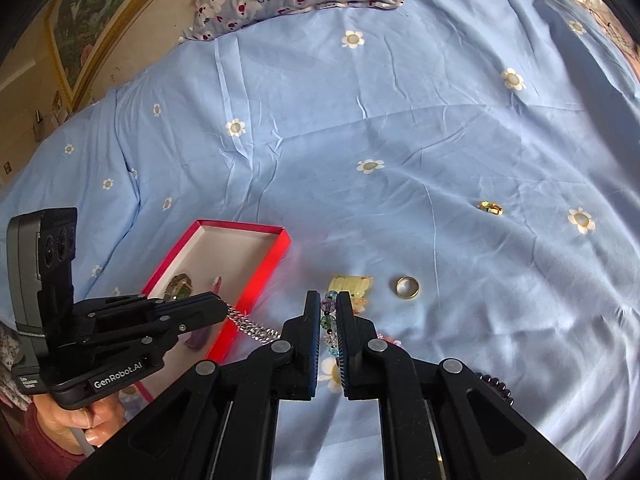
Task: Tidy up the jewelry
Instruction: 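Carry the chain and beaded bracelet into the red box and open both tools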
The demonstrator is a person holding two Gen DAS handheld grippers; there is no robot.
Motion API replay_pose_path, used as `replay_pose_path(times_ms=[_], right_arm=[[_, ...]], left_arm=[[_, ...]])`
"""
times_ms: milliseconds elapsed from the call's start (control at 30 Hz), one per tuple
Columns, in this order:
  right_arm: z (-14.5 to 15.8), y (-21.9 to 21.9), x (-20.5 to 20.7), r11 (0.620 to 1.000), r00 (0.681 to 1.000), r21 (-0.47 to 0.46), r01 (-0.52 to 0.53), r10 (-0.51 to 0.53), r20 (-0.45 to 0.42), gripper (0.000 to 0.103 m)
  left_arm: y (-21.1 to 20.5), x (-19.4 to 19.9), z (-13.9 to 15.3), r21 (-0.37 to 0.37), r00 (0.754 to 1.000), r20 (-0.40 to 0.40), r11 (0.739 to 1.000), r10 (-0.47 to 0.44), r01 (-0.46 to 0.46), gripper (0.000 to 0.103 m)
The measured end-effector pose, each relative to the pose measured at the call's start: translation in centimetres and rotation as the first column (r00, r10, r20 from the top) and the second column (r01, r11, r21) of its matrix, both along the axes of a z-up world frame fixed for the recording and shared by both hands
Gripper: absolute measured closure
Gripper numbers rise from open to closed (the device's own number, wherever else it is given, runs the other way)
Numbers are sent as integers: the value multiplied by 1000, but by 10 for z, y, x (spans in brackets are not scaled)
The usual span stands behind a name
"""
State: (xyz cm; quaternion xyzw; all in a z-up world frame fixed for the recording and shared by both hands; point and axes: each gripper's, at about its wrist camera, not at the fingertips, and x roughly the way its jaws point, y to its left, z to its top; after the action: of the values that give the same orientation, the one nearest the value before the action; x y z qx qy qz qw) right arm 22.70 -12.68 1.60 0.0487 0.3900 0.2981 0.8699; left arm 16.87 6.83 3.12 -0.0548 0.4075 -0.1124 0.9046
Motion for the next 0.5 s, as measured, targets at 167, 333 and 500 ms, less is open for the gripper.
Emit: replay_pose_path(times_ms=[167, 333, 500], right_arm=[[6, 0, -6, 1000, 1000, 15, -8, 8, 4, 96], [14, 7, -12, 999, 1000, 34, -28, 27, 15, 96], [19, 20, -17, 997, 998, 49, -61, 61, 20, 96]], left_arm=[[5, -9, 16, -10, 999, 35, 1000, 12, -11, 99], [14, -19, 41, -25, 996, 89, 999, 29, -27, 99], [28, -31, 65, -34, 989, 140, 998, 53, -48, 99]])
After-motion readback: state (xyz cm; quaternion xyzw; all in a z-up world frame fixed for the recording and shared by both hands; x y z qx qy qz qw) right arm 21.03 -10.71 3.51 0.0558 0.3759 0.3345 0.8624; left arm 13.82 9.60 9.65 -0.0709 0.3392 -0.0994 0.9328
